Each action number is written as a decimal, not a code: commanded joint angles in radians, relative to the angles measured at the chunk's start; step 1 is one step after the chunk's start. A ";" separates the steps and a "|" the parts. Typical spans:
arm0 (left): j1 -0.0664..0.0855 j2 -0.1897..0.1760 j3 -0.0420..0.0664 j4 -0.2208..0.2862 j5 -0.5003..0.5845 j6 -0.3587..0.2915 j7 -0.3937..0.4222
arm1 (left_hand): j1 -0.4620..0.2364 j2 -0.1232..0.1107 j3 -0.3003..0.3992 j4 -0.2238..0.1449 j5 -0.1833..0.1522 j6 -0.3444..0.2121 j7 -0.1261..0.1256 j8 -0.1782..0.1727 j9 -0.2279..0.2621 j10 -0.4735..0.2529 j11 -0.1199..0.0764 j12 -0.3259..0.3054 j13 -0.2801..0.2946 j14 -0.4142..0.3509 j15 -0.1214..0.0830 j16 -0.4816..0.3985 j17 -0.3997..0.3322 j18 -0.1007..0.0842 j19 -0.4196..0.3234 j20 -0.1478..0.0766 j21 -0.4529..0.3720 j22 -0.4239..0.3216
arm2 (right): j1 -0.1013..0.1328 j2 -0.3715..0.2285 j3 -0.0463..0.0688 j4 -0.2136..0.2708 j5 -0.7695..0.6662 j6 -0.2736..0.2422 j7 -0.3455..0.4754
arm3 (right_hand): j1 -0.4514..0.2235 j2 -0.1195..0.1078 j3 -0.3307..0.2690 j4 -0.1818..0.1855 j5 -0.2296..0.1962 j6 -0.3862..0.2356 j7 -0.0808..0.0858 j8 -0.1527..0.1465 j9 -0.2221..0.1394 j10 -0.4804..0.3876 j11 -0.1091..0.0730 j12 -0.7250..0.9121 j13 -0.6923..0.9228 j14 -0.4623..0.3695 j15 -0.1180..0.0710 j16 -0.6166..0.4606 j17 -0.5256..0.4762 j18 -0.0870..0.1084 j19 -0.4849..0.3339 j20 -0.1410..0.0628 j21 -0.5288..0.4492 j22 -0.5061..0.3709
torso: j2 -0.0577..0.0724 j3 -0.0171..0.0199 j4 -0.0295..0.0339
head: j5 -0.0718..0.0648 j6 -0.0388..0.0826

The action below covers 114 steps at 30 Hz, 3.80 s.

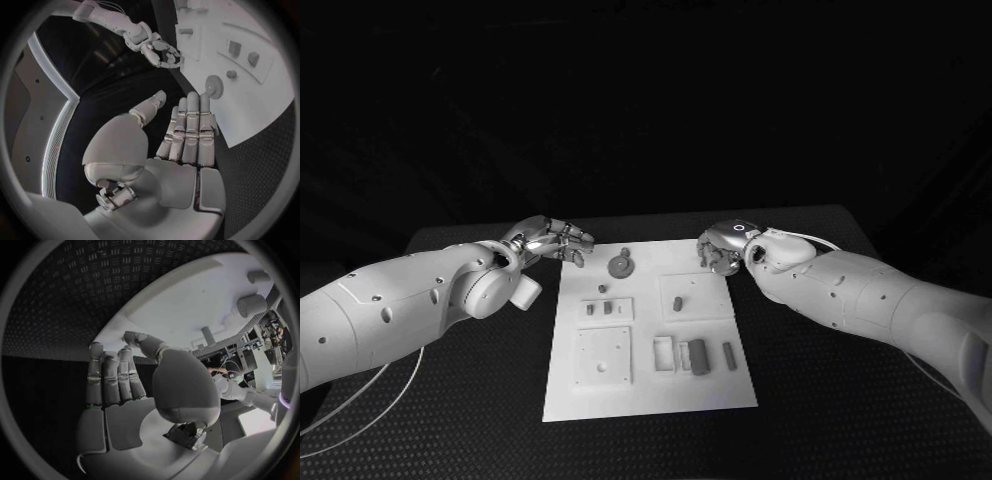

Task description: Assemble the parts on the task board

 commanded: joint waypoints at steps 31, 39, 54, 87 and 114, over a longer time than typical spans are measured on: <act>0.023 -0.002 0.001 0.021 -0.009 0.005 0.004 | 0.007 -0.004 -0.005 0.001 -0.002 -0.010 0.003 0.008 -0.003 -0.009 -0.001 -0.001 0.000 0.008 0.001 -0.009 0.004 -0.002 -0.001 0.001 -0.001 -0.003 | 0.000 0.038 -0.037 -0.068 0.016 0.010 0.062 | -0.065 0.021 -0.102 0.016 0.000 0.043 0.005 0.015 0.010 -0.033 0.003 0.110 -0.033 -0.054 -0.006 0.156 -0.111 0.013 -0.005 -0.015 0.069 0.020 | -0.001 -0.0003 -0.0013 | 0.013 -0.013; 0.024 -0.002 0.001 0.022 -0.009 0.005 0.004 | 0.008 -0.004 -0.005 0.001 -0.002 -0.010 0.003 0.009 -0.003 -0.009 -0.001 -0.001 0.000 0.008 0.001 -0.009 0.004 -0.002 -0.001 0.001 -0.001 -0.003 | 0.000 0.040 -0.037 -0.056 0.028 0.000 0.025 | -0.102 0.019 -0.135 0.059 0.001 0.071 0.018 0.018 0.010 -0.031 0.012 0.128 -0.050 -0.058 -0.007 0.184 -0.143 0.013 0.000 -0.018 0.075 0.017 | -0.002 -0.0004 -0.0024 | 0.014 -0.015; 0.026 -0.001 0.001 0.023 -0.011 0.005 -0.001 | 0.009 -0.004 -0.005 0.001 -0.002 -0.011 0.003 0.009 -0.004 -0.009 -0.001 -0.001 0.000 0.008 0.001 -0.010 0.006 -0.002 0.000 0.001 -0.001 -0.004 | 0.000 0.050 -0.037 -0.060 0.006 0.012 -0.004 | -0.127 0.008 -0.149 0.090 0.001 0.102 0.007 0.025 0.015 -0.029 0.002 0.145 -0.069 -0.060 -0.011 0.211 -0.176 0.013 0.008 -0.025 0.078 0.016 | -0.002 -0.0004 -0.0019 | 0.012 -0.012; 0.029 -0.004 0.001 0.029 -0.022 0.003 -0.006 | 0.011 -0.006 -0.004 0.001 -0.002 -0.014 0.004 0.011 -0.005 -0.011 0.000 -0.001 0.000 0.008 0.001 -0.012 0.008 -0.003 -0.001 0.002 -0.001 -0.006 | -0.008 0.049 -0.048 -0.053 -0.041 0.094 -0.031 | -0.077 0.120 -0.085 0.021 0.005 0.133 -0.006 0.033 0.043 -0.009 -0.011 0.166 -0.107 -0.055 -0.023 0.251 -0.231 0.013 0.026 -0.032 0.080 0.015 | -0.002 -0.0001 -0.0021 | 0.009 -0.015; 0.031 -0.008 0.001 0.029 -0.022 -0.003 -0.005 | 0.010 -0.007 -0.004 0.002 -0.001 -0.016 0.005 0.011 -0.007 -0.014 0.001 -0.002 0.000 0.008 0.001 -0.015 0.010 -0.003 -0.001 0.002 -0.001 -0.008 | -0.004 0.020 -0.044 -0.008 0.035 -0.073 -0.068 | -0.109 0.119 -0.056 -0.007 0.003 0.178 -0.026 0.049 0.071 0.032 -0.031 0.197 -0.120 -0.018 -0.043 0.297 -0.252 0.013 0.078 -0.054 0.111 0.018 | -0.002 -0.0011 -0.0024 | 0.008 -0.015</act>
